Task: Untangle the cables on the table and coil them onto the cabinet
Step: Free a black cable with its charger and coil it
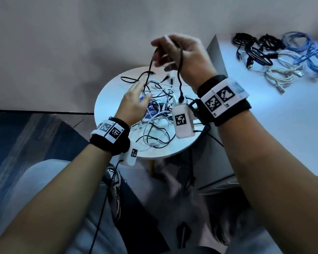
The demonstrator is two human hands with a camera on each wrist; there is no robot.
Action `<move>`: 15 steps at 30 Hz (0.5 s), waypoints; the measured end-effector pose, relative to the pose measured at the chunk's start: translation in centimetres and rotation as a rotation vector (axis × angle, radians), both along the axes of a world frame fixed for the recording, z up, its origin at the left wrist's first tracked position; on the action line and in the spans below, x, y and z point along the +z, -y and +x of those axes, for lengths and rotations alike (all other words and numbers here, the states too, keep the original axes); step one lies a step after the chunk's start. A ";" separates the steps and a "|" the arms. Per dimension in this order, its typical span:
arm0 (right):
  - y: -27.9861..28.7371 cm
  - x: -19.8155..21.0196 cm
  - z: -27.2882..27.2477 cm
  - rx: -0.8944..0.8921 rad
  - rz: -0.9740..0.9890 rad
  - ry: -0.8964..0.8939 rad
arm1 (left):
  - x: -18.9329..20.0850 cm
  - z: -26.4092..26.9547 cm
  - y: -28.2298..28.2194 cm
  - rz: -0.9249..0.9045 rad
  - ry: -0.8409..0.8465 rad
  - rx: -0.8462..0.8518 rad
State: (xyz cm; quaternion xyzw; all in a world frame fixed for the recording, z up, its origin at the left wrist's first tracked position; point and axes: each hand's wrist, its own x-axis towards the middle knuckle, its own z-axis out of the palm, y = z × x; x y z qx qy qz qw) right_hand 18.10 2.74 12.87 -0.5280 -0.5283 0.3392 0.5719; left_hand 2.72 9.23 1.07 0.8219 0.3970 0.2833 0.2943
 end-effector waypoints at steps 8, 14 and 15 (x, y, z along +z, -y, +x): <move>2.9 5.8 0.7 -0.118 0.387 -0.185 | -2.9 -0.6 -2.2 -0.117 -0.197 0.140; 3.6 4.4 1.4 -0.018 0.242 0.126 | -0.4 -0.5 -1.9 0.077 0.076 0.146; 3.6 3.6 1.4 0.001 0.191 0.157 | 0.2 -0.5 -1.7 0.085 0.134 0.150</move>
